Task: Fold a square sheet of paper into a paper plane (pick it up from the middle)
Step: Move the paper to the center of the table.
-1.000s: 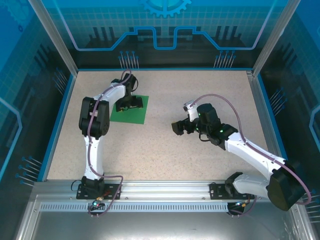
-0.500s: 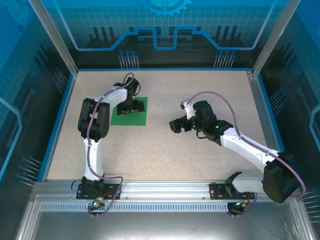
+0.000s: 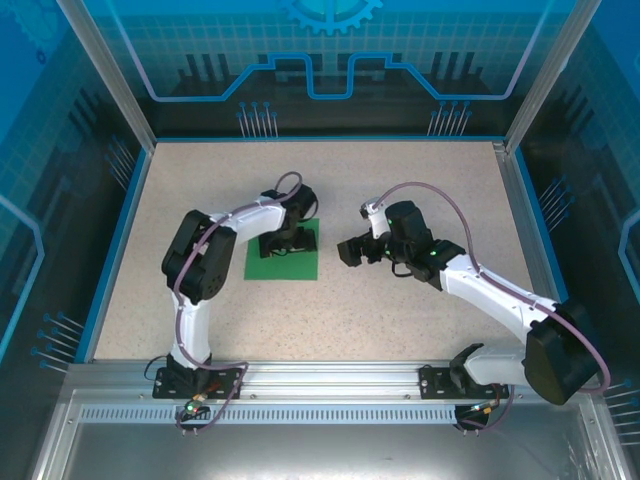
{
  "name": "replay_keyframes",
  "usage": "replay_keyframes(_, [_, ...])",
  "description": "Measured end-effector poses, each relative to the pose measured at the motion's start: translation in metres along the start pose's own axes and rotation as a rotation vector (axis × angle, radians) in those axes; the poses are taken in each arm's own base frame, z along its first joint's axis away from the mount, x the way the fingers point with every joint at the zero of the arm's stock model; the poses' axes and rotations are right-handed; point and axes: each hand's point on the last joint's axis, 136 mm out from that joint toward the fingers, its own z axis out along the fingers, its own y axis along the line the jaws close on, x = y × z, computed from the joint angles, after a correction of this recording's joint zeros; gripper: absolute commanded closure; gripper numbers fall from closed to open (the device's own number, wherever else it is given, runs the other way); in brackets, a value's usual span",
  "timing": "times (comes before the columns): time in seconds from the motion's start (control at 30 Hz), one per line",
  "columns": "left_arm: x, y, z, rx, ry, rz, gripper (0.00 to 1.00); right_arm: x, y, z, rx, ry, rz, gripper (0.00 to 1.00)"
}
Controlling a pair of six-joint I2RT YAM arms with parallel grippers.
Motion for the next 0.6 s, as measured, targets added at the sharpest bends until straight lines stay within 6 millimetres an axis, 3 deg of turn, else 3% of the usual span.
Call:
replay_keyframes(0.17, [0.034,-0.026,-0.005,0.000,0.025,0.004,0.01,0.016,-0.001,-0.002,-0.008,0.063,0.028,0.01])
replay_keyframes(0.37, [0.069,-0.050,-0.010,-0.001,0.062,0.004,0.01,0.031,-0.008,-0.024,-0.005,0.081,0.064,0.01])
replay_keyframes(0.6, [0.082,-0.054,-0.015,0.002,0.090,-0.017,0.01,0.045,-0.007,-0.041,-0.008,0.122,0.120,0.01])
